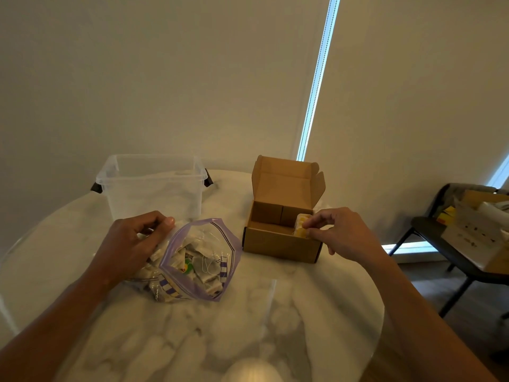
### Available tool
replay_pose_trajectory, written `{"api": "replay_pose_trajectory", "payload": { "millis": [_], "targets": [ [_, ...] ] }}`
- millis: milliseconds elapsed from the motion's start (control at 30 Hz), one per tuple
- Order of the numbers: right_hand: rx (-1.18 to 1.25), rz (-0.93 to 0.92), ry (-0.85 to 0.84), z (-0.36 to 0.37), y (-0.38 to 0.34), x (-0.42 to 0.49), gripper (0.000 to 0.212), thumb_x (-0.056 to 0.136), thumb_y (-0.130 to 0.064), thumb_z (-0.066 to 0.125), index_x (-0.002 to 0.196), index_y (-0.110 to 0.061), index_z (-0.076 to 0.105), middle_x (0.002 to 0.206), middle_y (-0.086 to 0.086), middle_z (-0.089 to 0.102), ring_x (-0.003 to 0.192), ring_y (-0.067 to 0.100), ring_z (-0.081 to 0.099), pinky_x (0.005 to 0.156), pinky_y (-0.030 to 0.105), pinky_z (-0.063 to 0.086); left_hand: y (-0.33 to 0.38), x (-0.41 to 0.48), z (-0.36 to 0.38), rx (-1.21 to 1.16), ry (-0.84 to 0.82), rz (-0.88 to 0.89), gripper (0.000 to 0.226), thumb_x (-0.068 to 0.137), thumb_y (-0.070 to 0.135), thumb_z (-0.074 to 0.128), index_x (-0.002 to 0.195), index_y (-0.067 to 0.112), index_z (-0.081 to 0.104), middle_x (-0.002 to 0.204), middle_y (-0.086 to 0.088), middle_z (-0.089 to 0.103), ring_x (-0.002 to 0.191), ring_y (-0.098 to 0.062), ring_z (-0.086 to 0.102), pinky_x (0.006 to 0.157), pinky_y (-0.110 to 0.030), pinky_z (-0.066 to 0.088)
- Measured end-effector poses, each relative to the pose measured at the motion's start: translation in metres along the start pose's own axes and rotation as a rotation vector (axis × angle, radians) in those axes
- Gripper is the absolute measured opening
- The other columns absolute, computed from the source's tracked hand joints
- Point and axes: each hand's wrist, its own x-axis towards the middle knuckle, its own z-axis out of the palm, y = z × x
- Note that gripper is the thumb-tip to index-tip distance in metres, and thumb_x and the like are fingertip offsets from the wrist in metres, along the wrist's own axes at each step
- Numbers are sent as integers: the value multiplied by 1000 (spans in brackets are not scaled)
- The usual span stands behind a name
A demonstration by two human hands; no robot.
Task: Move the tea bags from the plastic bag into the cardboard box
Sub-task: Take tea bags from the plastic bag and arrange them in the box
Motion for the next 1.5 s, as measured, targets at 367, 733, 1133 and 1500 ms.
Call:
{"api": "replay_pose_trajectory", "payload": {
  "millis": [367, 733, 1133, 1500],
  "targets": [
    [-11, -37, 142, -1, -22, -5, 10, 96, -29, 78, 102, -37, 80, 110, -13, 74, 58, 3, 68, 51, 7, 43, -3, 0, 0, -26, -6, -24, 35, 105, 48, 61, 88, 22, 78, 82, 8, 77, 80, -13, 72, 73, -23, 53],
    [305, -356, -266, 76, -117, -37, 17, 95, -34, 79, 112, -34, 80, 102, -22, 77, 65, 11, 68, 52, 20, 53, -1, -2, 0, -63, -13, -46, 36, 107, 47, 61, 91, 19, 76, 84, 7, 75, 80, -11, 69, 77, -31, 54],
    [-264, -836, -174, 146, -150, -28, 31, 92, -32, 78, 122, -25, 75, 129, -1, 65, 103, 26, 68, 77, 40, 55, 6, -3, -2, -63, -2, -47, 24, 113, 36, 60, 101, 23, 75, 87, 6, 81, 81, -14, 75, 77, -39, 57],
    [160, -653, -112, 134, -131, -35, 16, 96, -40, 74, 105, -28, 77, 112, -13, 66, 78, 2, 61, 69, 27, 54, -2, -1, 0, -7, 30, -10, 24, 112, 46, 58, 104, 30, 74, 85, 9, 81, 80, -14, 75, 77, -38, 57]
  ]
}}
